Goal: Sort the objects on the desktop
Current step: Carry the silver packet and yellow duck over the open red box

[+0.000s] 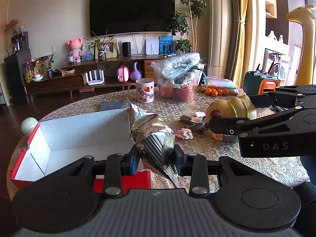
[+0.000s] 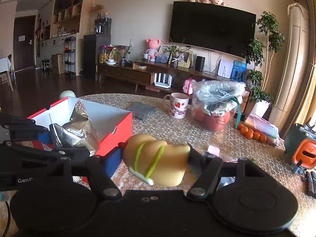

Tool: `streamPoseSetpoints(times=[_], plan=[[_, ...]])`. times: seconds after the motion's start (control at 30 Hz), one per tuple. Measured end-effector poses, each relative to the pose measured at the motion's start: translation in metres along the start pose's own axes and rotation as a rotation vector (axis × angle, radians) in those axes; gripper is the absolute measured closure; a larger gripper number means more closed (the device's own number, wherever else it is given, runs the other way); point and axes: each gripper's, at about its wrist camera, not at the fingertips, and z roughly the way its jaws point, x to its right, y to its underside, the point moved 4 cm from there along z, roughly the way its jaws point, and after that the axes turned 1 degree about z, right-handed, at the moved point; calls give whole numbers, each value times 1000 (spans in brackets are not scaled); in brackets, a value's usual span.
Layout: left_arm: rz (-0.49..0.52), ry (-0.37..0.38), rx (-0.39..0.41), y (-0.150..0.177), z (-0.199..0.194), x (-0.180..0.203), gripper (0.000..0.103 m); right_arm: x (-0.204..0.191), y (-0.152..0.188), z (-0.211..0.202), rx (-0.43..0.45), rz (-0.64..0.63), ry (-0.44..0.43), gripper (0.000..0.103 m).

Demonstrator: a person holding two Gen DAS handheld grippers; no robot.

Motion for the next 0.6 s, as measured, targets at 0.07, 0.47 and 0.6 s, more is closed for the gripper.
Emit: streamPoseSetpoints(times=[0.07, 0.47, 0.6], plan=[[-1, -20, 7, -2, -3, -12, 68, -11, -8, 5, 9, -16, -21, 32], [-15, -152, 3, -7, -2, -85, 68, -67, -46, 44, 29, -86, -127, 32], [-22, -167, -37, -5, 11, -108, 68, -85, -52, 65, 5, -99, -152, 32]])
